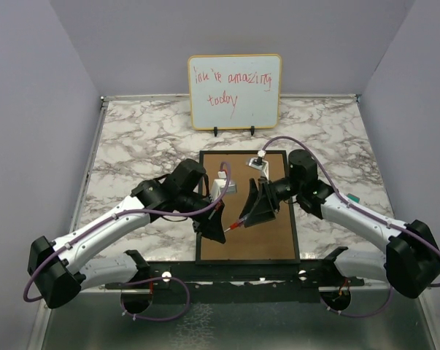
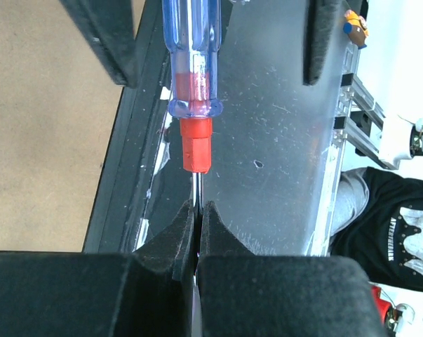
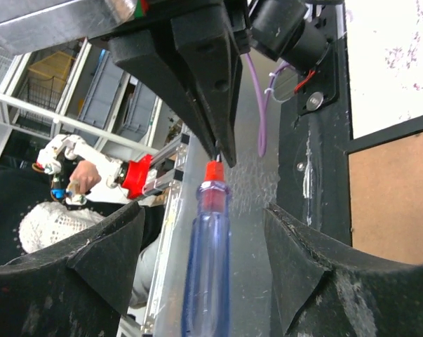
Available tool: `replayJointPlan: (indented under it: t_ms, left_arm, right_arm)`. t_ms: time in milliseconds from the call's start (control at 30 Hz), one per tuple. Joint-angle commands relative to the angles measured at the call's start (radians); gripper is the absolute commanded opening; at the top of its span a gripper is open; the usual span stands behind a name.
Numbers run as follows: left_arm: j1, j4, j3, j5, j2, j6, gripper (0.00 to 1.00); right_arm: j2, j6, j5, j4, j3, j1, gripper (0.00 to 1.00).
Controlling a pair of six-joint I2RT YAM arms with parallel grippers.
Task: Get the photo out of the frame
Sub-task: Adjust the screwdriver.
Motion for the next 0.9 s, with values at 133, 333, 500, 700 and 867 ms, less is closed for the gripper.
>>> replayJointPlan:
  t_ms: [133,333,500,700,867]
  left_arm:
    - [-0.005,-0.031,0.041,-0.037,0.014,0.045,0.00]
    - [-0.006,-0.034,0.052,-0.039,0.031,0.051,0.00]
    - [-0.005,-0.034,0.059,-0.050,0.048,0.057,0.00]
    - [-0.006,-0.034,0.052,-0.064,0.057,0.066,0.00]
    - [-0.005,-0.031,0.050,-0.085,0.054,0.064,0.00]
  right_arm:
    - [-0.030,-0.073,-0.060,-0.124,0.014,-0.004,0.62]
    - [-0.001,0.003,-0.014,-0.043,0.011,-0.003,0.56]
    - [0.017,0.032,-0.008,-0.005,0.008,0.006,0.54]
    - [0.015,0.021,0.006,-0.025,0.001,0.013,0.45]
    - [0.003,0.012,0.005,-0.036,-0.013,0.014,0.43]
